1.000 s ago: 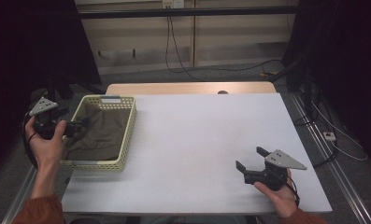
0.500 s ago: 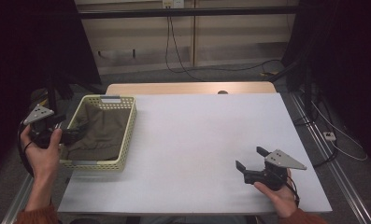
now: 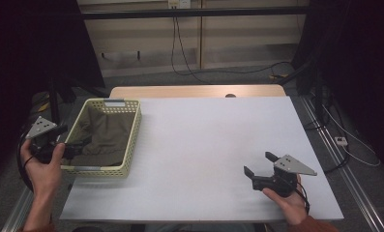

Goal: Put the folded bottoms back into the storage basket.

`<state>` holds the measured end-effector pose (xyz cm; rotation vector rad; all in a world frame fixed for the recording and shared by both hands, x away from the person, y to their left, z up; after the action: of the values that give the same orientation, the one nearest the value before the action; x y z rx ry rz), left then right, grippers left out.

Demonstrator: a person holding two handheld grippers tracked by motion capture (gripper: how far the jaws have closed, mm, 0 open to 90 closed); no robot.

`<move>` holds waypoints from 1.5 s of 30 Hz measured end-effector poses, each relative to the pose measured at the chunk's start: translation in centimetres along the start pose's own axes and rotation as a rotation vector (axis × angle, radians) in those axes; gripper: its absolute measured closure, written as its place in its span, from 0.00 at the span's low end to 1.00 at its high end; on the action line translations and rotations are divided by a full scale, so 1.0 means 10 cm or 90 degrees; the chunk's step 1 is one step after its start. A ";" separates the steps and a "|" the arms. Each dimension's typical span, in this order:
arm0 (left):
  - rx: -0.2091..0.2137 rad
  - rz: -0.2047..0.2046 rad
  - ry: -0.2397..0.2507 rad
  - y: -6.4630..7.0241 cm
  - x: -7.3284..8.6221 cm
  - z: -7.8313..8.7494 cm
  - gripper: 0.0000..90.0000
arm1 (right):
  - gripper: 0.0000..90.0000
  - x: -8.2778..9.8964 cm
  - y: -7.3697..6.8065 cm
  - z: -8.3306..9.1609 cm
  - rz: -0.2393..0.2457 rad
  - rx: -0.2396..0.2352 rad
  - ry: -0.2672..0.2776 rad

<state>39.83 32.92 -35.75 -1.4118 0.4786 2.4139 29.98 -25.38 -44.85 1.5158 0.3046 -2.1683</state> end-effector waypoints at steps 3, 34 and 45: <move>-0.012 -0.012 0.000 0.06 0.02 0.02 0.07 | 0.08 0.00 0.00 0.00 0.000 -0.001 0.000; 0.069 -0.065 0.029 0.83 0.02 -0.15 0.07 | 0.08 0.00 -0.01 -0.01 0.004 -0.004 -0.001; 0.104 -0.089 0.015 1.08 -0.05 -0.30 0.07 | 0.08 -0.01 -0.01 -0.01 0.004 -0.007 0.001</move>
<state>37.89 21.84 -35.30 -1.3584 0.5503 2.1972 30.02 -25.24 -44.84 1.5095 0.3120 -2.1576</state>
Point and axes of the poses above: each handheld gripper's, and its own axes: z roughly backward along the jaws, x roughly out of its underside, y roughly to its right, the point moved 3 cm from there along -z, roughly forward along the jaws, and after that the axes turned 8 degrees about z, right-handed, at the moved point
